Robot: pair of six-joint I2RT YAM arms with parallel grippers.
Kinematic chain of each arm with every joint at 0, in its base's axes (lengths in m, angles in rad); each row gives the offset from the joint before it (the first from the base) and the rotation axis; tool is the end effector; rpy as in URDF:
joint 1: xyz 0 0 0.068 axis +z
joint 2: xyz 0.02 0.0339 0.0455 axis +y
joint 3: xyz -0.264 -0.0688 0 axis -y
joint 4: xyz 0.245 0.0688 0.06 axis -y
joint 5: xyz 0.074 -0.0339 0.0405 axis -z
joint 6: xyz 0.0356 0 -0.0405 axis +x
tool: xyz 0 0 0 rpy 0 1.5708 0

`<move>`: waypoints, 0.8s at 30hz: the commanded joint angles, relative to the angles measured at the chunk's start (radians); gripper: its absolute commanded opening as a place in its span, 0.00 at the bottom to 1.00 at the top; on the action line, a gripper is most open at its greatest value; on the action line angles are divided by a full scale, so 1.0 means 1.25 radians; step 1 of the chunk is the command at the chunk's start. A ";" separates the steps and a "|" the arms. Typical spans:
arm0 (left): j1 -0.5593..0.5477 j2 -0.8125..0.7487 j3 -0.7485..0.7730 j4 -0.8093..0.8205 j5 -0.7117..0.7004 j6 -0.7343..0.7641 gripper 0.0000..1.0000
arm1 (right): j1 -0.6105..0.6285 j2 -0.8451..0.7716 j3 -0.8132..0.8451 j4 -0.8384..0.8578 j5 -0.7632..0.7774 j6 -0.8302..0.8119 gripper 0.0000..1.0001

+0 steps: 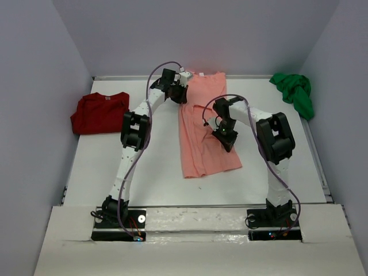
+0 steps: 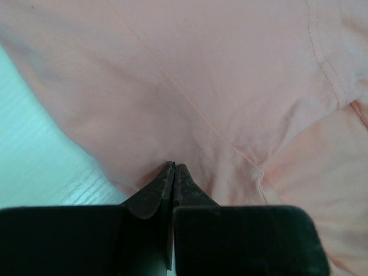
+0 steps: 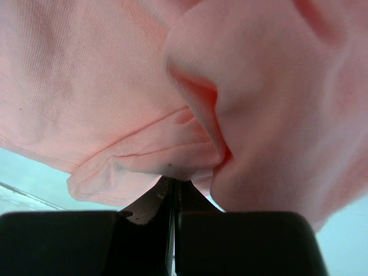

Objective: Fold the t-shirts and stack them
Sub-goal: Fold the tshirt

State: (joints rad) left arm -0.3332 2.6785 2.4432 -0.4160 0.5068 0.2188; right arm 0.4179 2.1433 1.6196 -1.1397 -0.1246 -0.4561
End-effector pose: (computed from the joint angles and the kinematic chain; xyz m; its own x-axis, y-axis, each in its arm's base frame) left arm 0.5538 -0.2100 0.1689 -0.4180 0.3455 -0.8402 0.7596 0.6402 -0.1146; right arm 0.3593 0.1644 0.1560 -0.6443 -0.7643 0.0285 -0.7529 0.6404 0.1518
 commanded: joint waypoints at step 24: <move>-0.027 -1.049 -1.198 0.184 0.243 0.020 0.28 | -0.013 -0.506 -0.408 0.205 0.075 0.193 0.61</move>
State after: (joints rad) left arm -0.3691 1.5337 1.0298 -0.3054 0.7563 0.3073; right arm 0.4103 1.5681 1.0878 -0.9463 -0.0410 -0.2867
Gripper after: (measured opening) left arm 0.267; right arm 0.604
